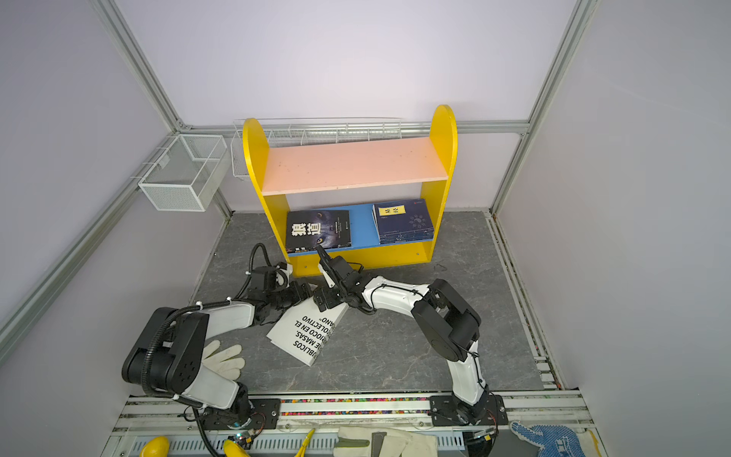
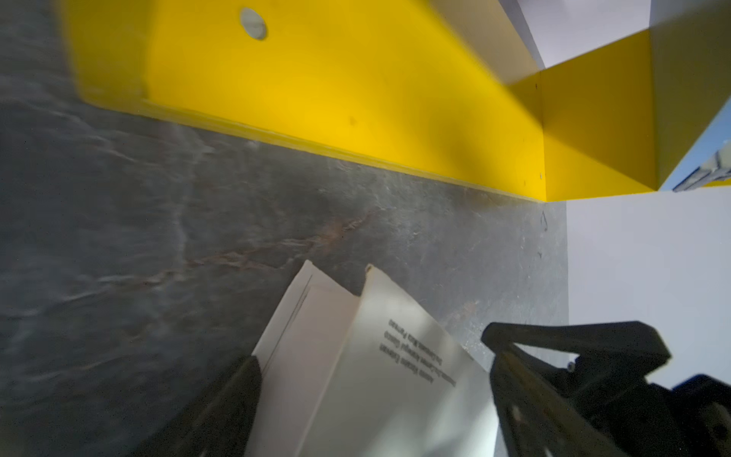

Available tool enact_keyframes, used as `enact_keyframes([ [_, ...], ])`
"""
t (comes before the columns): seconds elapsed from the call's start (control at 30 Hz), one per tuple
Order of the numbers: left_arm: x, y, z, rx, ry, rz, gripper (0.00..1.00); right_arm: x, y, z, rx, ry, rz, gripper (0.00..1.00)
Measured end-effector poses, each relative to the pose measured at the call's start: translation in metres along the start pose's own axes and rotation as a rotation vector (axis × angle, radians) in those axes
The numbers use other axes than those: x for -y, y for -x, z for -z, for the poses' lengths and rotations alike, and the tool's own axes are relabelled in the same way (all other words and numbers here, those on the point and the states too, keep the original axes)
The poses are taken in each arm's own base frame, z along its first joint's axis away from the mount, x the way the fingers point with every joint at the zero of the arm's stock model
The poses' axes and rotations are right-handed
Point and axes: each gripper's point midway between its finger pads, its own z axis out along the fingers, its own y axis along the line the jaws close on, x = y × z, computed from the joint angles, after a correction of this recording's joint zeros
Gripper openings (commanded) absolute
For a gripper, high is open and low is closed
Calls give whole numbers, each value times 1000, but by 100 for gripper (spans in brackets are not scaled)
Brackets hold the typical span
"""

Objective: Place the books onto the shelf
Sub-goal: 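Grip the white booklet's edges with both grippers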

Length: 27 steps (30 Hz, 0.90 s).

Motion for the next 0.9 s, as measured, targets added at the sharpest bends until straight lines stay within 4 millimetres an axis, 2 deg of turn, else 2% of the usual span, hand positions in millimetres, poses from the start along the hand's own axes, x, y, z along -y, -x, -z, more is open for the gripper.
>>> enact_keyframes([
  [0.1, 25, -4, -10, -11, -46, -38, 91, 11, -20, 1, -36, -45, -9, 92],
  [0.2, 44, -6, -17, -16, -69, -73, 91, 17, -29, 17, -28, -74, -28, 91],
  [0.3, 65, 5, -15, 26, -99, -109, 91, 25, -41, 33, -34, -105, -48, 91],
  [0.4, 77, 20, 5, 103, -87, -139, 91, 32, -54, 39, -52, -133, -73, 89],
  [0.47, 87, 32, 29, 176, -68, -160, 91, 37, -62, 40, -69, -149, -93, 88],
  [0.57, 97, 43, 73, 297, -31, -182, 91, 37, -63, 41, -65, -152, -116, 87],
  [0.63, 93, 41, 102, 355, 10, -169, 88, 37, -63, 41, -66, -150, -127, 86],
  [0.7, 79, 30, 118, 362, 59, -134, 86, 36, -64, 41, -68, -145, -132, 86],
  [0.77, 59, 10, 124, 327, 106, -84, 83, 34, -65, 40, -74, -133, -135, 86],
  [0.9, 12, -43, 122, 217, 170, 55, 78, 25, -70, 40, -109, -81, -139, 85],
])
